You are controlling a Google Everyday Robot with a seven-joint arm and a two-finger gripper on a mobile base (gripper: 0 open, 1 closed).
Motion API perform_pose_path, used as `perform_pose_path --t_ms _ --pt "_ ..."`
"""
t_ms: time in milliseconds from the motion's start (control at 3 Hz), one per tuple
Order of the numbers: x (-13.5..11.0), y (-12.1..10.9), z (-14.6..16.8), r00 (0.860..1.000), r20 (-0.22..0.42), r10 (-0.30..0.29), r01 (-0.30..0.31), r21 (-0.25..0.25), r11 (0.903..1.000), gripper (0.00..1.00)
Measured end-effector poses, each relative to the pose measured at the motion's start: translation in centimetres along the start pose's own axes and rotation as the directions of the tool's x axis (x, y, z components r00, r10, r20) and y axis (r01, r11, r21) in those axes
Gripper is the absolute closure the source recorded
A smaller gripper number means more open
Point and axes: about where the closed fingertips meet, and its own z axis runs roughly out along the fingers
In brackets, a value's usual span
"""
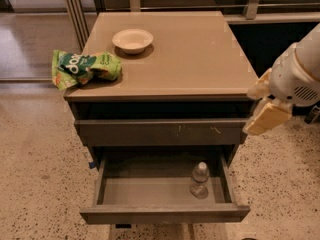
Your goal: Pick water bottle from middle drawer and place on counter
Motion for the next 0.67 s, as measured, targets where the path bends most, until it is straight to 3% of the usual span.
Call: perform_pose_path --t_ms 333,667 --pt "-0.3 -0.5 8.3 0.994 0.099 0.04 -0.035 -0.052 0.998 0.65" --pt "-0.1 -0.4 16.2 0.988 0.134 0.072 -0.053 -0.137 0.9892 0.96"
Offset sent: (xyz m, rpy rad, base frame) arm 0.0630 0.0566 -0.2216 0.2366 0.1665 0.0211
